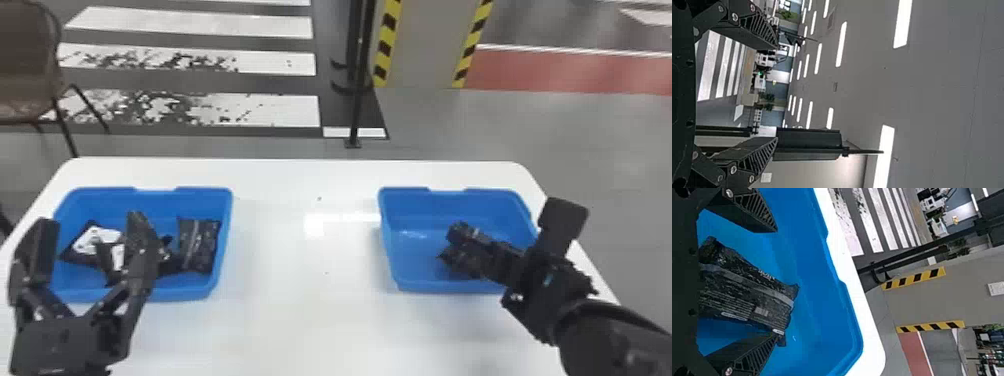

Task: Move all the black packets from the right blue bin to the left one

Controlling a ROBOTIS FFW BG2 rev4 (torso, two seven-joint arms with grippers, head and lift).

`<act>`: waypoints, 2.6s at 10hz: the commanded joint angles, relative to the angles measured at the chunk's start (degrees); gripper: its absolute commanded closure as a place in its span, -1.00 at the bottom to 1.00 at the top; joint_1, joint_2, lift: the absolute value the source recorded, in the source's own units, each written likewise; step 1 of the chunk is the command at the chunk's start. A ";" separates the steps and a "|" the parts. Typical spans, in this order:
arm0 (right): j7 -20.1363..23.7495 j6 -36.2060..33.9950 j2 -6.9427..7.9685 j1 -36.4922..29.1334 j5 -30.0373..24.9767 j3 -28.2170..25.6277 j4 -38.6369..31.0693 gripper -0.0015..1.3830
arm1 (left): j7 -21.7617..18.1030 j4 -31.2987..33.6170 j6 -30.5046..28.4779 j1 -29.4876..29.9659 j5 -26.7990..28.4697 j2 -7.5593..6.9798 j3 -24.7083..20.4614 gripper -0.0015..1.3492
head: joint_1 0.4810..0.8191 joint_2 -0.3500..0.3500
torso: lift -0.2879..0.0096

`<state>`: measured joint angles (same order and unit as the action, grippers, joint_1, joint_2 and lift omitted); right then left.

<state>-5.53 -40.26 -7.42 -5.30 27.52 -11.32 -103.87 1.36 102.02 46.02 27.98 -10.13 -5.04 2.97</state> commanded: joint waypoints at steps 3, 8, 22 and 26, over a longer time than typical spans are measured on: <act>-2.11 -4.88 0.39 3.19 1.96 0.12 3.39 -0.88 | -0.31 0.00 -0.45 -0.14 -0.27 -0.15 0.23 -0.66 | 0.27 -0.23 | -0.01; -7.92 -13.03 0.74 4.46 4.47 0.92 1.28 -0.48 | -0.57 0.00 -1.15 -0.42 -0.49 -0.41 0.46 -0.66 | 0.27 -0.19 | -0.01; -7.30 -7.83 0.57 0.94 9.39 2.75 -4.62 0.65 | -0.75 0.00 -1.72 -0.28 -0.49 -0.24 0.23 -0.64 | 0.27 -0.12 | -0.01; 7.29 5.39 -1.10 -0.18 12.24 8.35 -6.73 0.65 | -0.75 0.00 -1.72 -0.42 -1.75 -0.06 0.46 -0.64 | 0.27 0.13 | -0.01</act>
<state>1.26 -38.26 -8.19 -5.45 39.65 -3.99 -111.17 0.62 102.02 44.33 27.70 -11.62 -5.16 3.39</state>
